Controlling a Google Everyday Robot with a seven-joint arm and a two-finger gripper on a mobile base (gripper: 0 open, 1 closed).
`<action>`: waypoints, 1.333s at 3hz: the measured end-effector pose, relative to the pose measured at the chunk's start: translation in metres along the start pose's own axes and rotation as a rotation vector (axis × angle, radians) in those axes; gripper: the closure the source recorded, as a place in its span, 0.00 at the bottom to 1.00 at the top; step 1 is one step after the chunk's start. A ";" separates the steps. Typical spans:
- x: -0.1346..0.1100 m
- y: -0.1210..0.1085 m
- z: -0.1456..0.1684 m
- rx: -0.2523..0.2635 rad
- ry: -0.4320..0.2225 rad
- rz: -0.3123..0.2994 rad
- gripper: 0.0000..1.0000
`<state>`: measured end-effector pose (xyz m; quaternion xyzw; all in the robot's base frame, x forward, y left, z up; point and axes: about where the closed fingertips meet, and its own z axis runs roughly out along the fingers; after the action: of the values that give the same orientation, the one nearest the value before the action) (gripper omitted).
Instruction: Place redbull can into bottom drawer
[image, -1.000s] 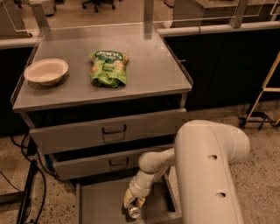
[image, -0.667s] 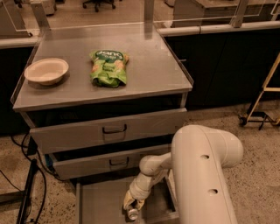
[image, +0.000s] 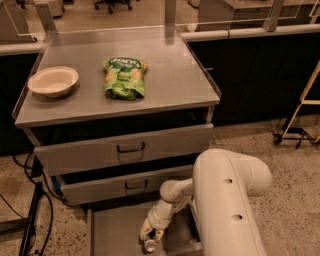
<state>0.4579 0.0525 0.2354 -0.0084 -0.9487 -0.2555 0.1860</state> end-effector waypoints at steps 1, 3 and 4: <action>-0.011 0.004 0.002 -0.029 -0.010 0.007 1.00; -0.039 0.009 0.009 -0.087 -0.031 0.026 1.00; -0.043 0.000 0.017 -0.095 -0.052 0.065 1.00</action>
Offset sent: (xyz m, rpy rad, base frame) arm 0.0463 0.0162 -0.0131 0.0828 -0.0243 -0.0966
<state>0.4923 0.0639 0.2060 -0.0546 -0.9392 -0.2939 0.1690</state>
